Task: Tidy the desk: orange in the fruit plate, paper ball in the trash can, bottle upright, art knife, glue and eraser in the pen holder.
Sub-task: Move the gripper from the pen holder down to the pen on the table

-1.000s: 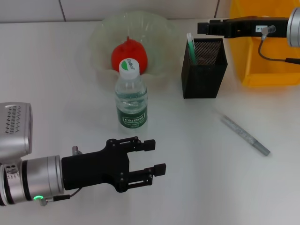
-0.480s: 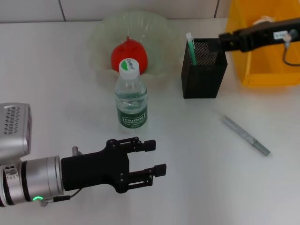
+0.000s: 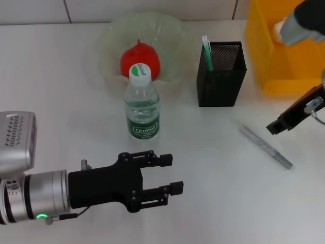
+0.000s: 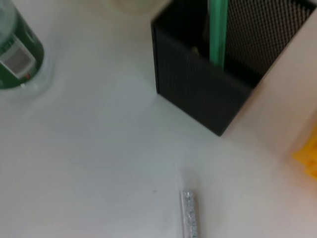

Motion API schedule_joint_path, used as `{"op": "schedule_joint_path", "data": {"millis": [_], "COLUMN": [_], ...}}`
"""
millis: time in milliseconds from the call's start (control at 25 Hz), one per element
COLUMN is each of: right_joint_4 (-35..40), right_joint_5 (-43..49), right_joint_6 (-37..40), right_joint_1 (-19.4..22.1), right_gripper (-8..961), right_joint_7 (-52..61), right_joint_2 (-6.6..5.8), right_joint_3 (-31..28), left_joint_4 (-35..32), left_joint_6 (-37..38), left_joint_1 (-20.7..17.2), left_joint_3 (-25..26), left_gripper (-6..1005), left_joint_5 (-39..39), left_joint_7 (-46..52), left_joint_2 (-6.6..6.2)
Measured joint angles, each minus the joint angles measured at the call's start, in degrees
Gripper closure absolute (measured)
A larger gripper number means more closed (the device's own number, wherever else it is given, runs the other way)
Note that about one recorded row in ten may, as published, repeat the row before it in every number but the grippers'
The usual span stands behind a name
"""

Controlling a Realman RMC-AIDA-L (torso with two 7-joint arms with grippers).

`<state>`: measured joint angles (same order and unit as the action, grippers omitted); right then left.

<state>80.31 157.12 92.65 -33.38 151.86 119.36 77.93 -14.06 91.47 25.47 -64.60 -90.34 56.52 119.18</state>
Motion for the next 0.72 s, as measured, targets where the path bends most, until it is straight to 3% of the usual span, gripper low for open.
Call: {"op": "schedule_joint_path", "data": {"millis": [280, 720], "right_joint_4": [-6.0, -9.4], "right_joint_5": [0.0, -1.8], "right_joint_6": [-5.5, -10.5], "right_joint_1": [-1.1, -1.3], "right_gripper": [498, 502], "right_joint_7": [2.0, 3.0], "right_joint_2": [0.15, 0.26], "right_joint_3": [5.5, 7.0], "left_joint_4": [0.0, 0.4], "left_joint_6": [0.3, 0.5], "left_joint_1": [-0.2, -0.3], "left_joint_3": [-0.4, -0.4], "left_gripper": [336, 336], "left_joint_5": [0.1, 0.1], "left_joint_7": [0.0, -0.1], "left_joint_2": [0.0, 0.0]}}
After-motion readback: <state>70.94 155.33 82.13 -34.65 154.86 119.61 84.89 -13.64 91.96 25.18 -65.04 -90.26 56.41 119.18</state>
